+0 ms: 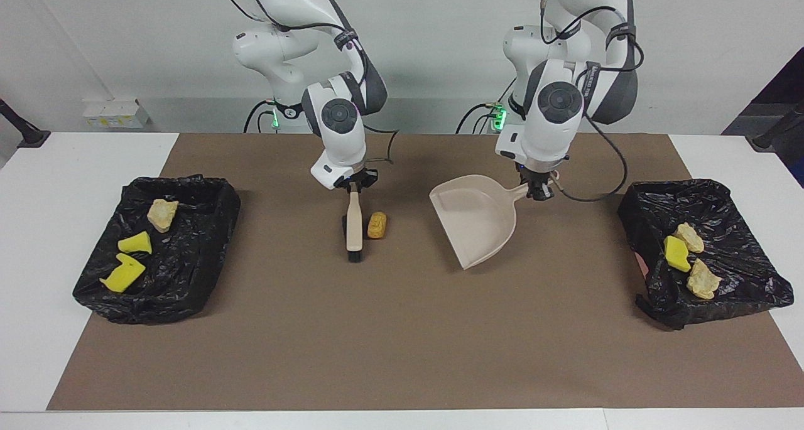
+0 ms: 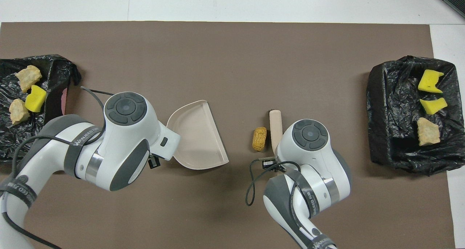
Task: Sweep and dump trash in bin
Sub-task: 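Sweep the tan chunk into the dustpan with the right gripper's brush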
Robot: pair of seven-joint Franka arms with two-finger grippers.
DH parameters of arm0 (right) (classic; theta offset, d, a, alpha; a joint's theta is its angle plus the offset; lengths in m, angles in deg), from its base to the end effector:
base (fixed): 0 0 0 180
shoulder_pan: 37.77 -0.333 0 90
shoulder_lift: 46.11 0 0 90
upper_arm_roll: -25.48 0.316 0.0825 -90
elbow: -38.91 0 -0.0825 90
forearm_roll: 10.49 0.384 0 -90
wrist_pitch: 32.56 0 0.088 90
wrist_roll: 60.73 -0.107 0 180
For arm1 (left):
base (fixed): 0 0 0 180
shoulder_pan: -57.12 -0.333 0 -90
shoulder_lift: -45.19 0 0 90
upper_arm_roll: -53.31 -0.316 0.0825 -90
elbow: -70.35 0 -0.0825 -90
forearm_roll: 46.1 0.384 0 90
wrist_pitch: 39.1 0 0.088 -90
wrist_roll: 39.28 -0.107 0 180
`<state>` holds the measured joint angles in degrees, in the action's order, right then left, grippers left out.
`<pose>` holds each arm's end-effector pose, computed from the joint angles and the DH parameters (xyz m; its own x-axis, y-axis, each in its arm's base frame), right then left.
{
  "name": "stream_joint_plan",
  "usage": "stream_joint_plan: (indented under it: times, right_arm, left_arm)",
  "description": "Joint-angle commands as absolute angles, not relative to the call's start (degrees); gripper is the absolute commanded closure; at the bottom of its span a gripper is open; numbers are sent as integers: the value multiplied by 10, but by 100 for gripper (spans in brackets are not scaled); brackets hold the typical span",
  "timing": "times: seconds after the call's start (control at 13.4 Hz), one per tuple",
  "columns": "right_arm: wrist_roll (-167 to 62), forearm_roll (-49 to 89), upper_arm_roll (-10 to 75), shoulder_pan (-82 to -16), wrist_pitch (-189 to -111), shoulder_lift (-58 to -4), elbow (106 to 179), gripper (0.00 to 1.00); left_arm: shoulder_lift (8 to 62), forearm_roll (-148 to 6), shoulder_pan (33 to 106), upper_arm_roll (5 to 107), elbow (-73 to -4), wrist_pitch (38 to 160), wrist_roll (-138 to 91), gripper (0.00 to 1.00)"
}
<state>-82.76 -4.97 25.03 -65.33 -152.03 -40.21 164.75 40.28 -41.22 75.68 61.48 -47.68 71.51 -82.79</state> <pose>0.4601 0.2410 0.3217 0.9739 0.0297 -0.2252 0.0338 -0.9993 0.0145 0.4849 -0.2367 0.3785 0.2851 -0.9383 -0.1956 -0.9454 -0.3090 0.1039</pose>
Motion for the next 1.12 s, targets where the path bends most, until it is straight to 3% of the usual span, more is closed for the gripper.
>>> stream_joint_plan:
  times: [0.0,0.37,0.75,1.04]
  right_arm:
    - [-828,-36,253,-662,-1531,-378,1623,100]
    - [-827,46,258,-704,-1544,-363,1579,100]
    - [-817,223,262,-725,-1602,-358,1562,100]
    - [-798,233,258,-693,-1547,-371,1518,100]
  left_arm:
    - [426,-421,774,603,-495,726,-820,100]
    - [418,-420,795,602,-502,729,-840,100]
    - [418,-420,794,601,-504,734,-846,100]
    - [412,-421,754,601,-494,738,-840,100]
